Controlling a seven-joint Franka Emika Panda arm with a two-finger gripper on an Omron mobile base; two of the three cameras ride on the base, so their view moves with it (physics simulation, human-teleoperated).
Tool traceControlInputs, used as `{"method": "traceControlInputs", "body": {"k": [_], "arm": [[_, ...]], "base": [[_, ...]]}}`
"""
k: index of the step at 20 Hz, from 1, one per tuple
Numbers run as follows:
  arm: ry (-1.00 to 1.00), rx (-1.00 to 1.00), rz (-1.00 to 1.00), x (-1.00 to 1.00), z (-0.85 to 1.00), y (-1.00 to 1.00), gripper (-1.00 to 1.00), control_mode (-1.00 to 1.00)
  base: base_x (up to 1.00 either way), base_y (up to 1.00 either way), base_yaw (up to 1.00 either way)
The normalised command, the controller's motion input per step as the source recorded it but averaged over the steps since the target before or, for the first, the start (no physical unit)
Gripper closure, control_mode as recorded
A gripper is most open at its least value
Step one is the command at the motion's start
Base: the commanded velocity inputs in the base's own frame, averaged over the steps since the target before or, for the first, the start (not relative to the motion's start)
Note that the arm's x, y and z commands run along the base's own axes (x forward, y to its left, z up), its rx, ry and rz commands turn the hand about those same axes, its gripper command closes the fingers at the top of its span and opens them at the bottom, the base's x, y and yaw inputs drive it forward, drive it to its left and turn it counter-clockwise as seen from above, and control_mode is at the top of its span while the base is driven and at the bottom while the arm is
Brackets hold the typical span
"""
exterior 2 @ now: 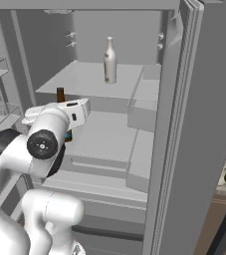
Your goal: Place the liquor and beer on the top shelf of the fridge to keep them out of children's reach, and place the cucumber on lower shelves for easy access.
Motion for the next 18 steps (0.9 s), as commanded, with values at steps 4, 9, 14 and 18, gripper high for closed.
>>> {"method": "traceControlInputs", "body": {"k": [4,9,14,18], "arm": [[-0.32,0.05,0.00,0.12,0.36,0.00,1.00,-1.00],[-0.24,0.06,0.00,0.17,0.31,0.00,1.00,-1.00],[-0.02,0.03,0.00,0.27,0.33,0.04,1.00,-1.00],[0.00,0.00,0.00,0.31,0.38,0.11,1.00,-1.00]], "base": [[0.00,0.00,0.00],[0.00,0.00,0.00],[0.00,0.00,0.00],[0.00,0.00,0.00]]}}
